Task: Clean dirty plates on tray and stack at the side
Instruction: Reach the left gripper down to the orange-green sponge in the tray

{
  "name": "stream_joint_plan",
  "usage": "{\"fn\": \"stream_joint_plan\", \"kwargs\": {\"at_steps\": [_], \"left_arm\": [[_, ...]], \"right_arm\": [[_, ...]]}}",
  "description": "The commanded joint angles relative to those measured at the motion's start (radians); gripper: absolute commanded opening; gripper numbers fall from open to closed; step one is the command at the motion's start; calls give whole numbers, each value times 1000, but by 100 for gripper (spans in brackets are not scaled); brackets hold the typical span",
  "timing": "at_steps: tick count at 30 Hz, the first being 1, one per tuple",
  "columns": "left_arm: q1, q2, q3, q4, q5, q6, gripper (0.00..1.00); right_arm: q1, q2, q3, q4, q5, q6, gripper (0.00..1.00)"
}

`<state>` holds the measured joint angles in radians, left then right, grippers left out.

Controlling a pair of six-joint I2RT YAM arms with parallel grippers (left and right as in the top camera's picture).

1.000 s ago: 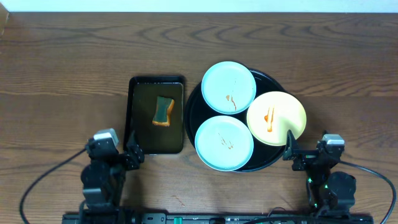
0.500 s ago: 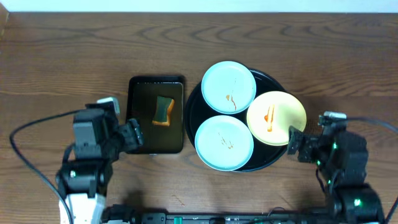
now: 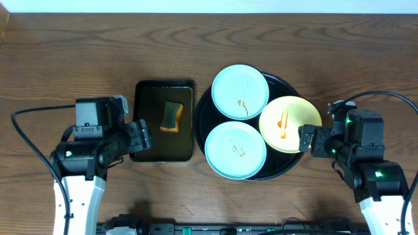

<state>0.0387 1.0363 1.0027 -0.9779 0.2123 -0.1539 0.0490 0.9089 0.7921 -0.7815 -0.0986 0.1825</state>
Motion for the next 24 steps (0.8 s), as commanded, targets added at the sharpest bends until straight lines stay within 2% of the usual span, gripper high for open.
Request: {"fn": "stream_joint_plan", "kwargs": {"at_steps": [1, 9, 15, 19, 24], "left_arm": [[4, 2, 24, 23, 16, -1, 77], [0, 45, 24, 224, 14, -24, 76], [-79, 221, 24, 364, -37, 31, 74], [-146, 337, 24, 417, -49, 77, 73], [-205, 486, 24, 456, -77, 79, 73]], "right_arm": [[11, -1, 25, 15, -22, -4, 99], [11, 0, 25, 31, -22, -4, 99], [11, 0, 25, 29, -22, -4, 99], [11, 0, 25, 29, -22, -4, 99], [11, 0, 25, 29, -22, -4, 99]]}}
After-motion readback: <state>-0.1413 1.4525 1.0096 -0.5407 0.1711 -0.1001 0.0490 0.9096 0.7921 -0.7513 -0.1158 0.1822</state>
